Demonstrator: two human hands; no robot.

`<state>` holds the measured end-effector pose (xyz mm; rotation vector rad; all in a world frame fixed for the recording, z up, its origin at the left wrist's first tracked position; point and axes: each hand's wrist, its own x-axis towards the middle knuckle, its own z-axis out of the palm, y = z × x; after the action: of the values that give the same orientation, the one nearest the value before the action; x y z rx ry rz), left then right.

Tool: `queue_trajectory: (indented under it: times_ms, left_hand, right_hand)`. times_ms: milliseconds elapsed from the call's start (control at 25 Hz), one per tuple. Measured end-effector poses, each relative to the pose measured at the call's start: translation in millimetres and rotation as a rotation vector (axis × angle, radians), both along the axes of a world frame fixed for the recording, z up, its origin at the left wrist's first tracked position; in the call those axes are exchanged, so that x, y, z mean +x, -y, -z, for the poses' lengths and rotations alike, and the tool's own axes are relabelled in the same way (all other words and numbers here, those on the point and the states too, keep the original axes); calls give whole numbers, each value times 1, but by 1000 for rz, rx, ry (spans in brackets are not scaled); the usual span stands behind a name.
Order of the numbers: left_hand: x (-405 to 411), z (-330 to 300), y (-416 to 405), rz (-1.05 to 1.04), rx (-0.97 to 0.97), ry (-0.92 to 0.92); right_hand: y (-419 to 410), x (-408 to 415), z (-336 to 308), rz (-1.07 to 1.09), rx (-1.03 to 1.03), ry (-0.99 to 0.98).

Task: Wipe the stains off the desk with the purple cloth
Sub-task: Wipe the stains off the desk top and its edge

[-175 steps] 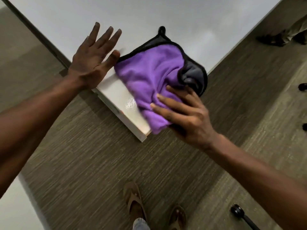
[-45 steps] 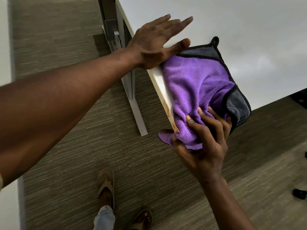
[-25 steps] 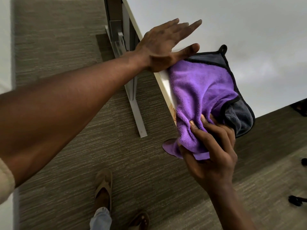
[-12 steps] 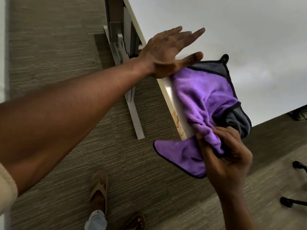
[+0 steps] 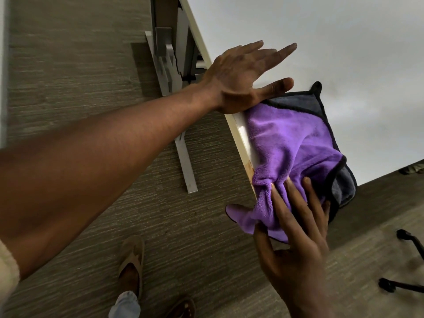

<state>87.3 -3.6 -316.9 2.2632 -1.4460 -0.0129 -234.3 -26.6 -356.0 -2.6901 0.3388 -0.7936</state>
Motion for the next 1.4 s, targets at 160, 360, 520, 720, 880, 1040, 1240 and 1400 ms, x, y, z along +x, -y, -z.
queue_trajectory:
  times_ms: [160,360,520,720,880,1040,1240,1400]
  left_hand:
    - [0,1,0,-2,-8,0]
    - [0,1,-1,7,-18,0]
    - [-2,-1,-2,14,-17,-1]
    - [0,2,-1,4,-18,8]
    - [-1,1,-1,6,-11,10]
    - [-1,1,-1,7,-29,12]
    - [0,1,1,9,-31,22]
    - [-1,-1,-1,23,4,33]
  right_hand:
    - [-1,5,11,57,-86,80]
    - [-7,10,13,143,-115,132]
    - [-10,24,-2,201,-139,176]
    - [-6,38,-15,272,-67,222]
    - [-3,26,-13,255,70,214]
    - [-12,15,1,191,-24,125]
    - [-13,29,0,264,-96,139]
    - [-16,37,-17,310,-114,112]
